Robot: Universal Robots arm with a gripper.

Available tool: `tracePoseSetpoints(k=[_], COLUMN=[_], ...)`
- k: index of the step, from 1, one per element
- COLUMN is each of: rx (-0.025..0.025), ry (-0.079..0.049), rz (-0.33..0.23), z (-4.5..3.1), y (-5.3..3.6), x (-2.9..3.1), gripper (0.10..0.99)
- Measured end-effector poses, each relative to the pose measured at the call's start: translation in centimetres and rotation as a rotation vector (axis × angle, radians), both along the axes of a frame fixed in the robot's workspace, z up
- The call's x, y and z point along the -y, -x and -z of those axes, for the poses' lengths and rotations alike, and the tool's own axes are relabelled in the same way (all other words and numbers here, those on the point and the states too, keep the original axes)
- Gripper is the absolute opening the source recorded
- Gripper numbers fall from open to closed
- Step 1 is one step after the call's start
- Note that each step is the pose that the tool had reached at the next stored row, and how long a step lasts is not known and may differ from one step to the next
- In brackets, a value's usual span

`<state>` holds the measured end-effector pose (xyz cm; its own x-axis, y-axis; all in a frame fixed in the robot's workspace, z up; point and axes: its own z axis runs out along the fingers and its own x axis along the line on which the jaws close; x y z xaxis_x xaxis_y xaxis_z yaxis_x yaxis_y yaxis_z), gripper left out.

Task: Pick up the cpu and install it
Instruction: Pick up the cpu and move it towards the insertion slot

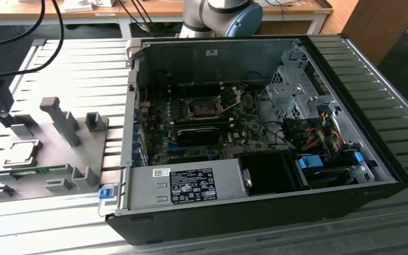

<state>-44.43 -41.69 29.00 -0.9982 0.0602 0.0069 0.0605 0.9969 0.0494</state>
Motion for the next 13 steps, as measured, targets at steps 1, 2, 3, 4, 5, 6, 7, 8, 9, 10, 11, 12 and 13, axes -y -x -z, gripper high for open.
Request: tracePoseSetpoints(k=[1,2,3,4,5,6,7,8,9,10,11,12,13], rx=[0.0002,0.0002,0.0,-0.0001,-0.0001,0.0,-0.0001,-0.0001,0.0,0.0,0.0,-0.0003,-0.0011], ry=[0.0,0.0,0.0,0.0,0.0,0.0,0.0,0.0,0.0,0.0,0.0,0.0,0.0], rz=[-0.001,-0.002,-0.002,-0.002,-0.003,-0.004,-0.005,-0.007,-0.009,-0.011,-0.013,-0.013,-0.013], z=[0.19,0.37,0.54,0.72,0.9,1.08,1.28,1.46,1.64,1.82,2.0,2.17,2.36], y=[0.11,0.18,0.2,0.22,0.26,0.31,0.35,0.38,0.4,0.43,0.44,0.45,0.45], x=[-0.01,0.0,0.01,0.01,0.0,0.0,0.0,0.01,0.0,0.0,0.0,0.0,0.0], gripper=[0.588,0.588,0.588,0.588,0.6,0.655,0.655,0.718,0.718,0.718,0.718,0.718,0.718])
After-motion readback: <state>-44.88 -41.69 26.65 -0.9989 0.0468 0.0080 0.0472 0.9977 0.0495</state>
